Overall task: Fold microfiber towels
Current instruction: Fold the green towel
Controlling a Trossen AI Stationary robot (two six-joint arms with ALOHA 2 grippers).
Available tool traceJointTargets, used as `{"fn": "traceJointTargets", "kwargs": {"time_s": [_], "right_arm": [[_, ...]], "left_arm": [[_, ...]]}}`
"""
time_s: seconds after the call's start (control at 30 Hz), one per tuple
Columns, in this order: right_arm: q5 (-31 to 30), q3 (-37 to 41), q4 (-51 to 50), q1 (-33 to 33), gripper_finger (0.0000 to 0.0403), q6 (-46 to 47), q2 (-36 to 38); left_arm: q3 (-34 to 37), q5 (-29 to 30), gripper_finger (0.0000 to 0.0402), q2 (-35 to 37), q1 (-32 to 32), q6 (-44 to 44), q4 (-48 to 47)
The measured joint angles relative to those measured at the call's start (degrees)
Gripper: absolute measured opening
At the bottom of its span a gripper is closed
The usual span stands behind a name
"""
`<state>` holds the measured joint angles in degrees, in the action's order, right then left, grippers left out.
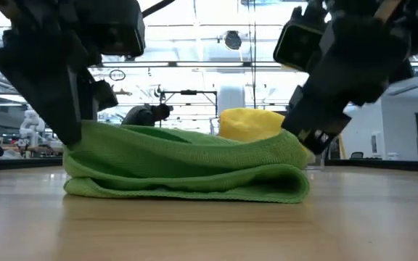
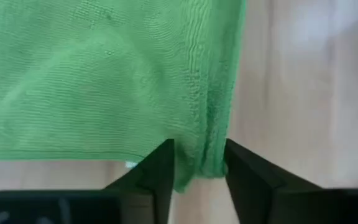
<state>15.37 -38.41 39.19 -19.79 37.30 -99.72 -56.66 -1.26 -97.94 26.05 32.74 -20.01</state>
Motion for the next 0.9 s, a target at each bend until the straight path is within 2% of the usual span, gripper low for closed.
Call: {"fn": "traceJointTargets", "kwargs": {"time_s": [0.1,0.2,0.27,0.33,0.43,0.5,0.73,0.9], "right_arm": [[0.64,0.0,-3.81,0.0,0.0166,0.95,3.39],[1.12,0.0,-5.09,0.02,0.0169,2.78,6.67],[-1.49,-0.02,-3.51,0.0,0.0163,4.95,8.17],[-5.85,-0.16,-2.17,-0.35,0.0151,6.19,8.72],[-12.17,-1.5,-1.78,-0.95,0.0125,5.07,7.71],[-13.86,-2.68,-1.66,-0.98,0.0102,4.41,6.1],[-14.44,-4.39,-2.81,-1.4,0.0015,4.38,-1.13],[-15.4,-4.39,-8.59,-1.29,0.0009,5.63,-4.56]], "left_arm": [[0.1,-4.29,0.0162,2.16,-0.72,2.04,-1.2],[0.09,-10.24,0.0176,5.46,-1.84,5.21,-0.76],[0.09,-10.02,0.0178,7.9,-2.08,7.06,-0.15],[-0.06,-4.95,0.0175,9.05,-2.07,7.5,2.47],[-0.02,6.48,0.0157,8.16,-1.47,5.55,3.88],[-0.02,9.97,0.0137,5.78,-1.89,5.26,4.98],[0.01,3.21,0.0074,-4.86,-3.64,4.6,9.5],[-0.3,-3.95,0.0061,-9.94,-3.78,5.51,10.79]]}}
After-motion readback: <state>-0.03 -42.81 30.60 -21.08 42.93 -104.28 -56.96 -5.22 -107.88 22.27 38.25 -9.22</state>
